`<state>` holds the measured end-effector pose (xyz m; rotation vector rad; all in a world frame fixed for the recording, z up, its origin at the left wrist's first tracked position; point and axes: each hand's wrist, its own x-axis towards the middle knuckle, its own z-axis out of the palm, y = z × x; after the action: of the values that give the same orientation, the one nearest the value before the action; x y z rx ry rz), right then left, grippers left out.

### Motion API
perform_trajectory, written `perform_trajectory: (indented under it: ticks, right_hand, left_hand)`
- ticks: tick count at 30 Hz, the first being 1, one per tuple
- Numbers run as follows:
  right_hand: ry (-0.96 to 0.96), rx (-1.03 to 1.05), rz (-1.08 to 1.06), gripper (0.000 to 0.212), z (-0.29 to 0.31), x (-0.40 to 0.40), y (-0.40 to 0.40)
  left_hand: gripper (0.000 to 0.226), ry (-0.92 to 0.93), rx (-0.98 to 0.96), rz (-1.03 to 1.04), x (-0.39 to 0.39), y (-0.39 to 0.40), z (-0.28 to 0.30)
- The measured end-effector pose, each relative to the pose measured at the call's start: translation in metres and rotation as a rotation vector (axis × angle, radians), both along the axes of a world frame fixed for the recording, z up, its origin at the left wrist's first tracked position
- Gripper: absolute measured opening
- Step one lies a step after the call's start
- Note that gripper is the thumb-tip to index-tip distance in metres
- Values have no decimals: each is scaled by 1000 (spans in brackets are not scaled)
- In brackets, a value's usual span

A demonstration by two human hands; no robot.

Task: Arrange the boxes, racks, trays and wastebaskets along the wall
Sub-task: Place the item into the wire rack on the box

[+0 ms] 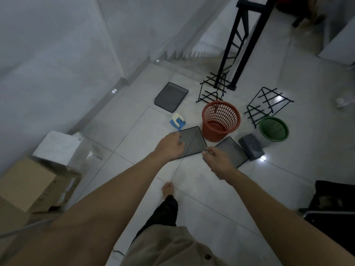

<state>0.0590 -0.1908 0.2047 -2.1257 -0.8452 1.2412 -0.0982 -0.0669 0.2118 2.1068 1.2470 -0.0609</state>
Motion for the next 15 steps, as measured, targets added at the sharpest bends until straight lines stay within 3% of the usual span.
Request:
perform_trajectory:
  ticks: [8,15]
  right_hand:
    - [-31,17,-110,61,8,47,121]
    - [-50,24,-200,49,11,85,200]
  left_hand:
    - [42,-37,29,-119,66,148,9]
    - [45,-29,48,-242,132,238,13]
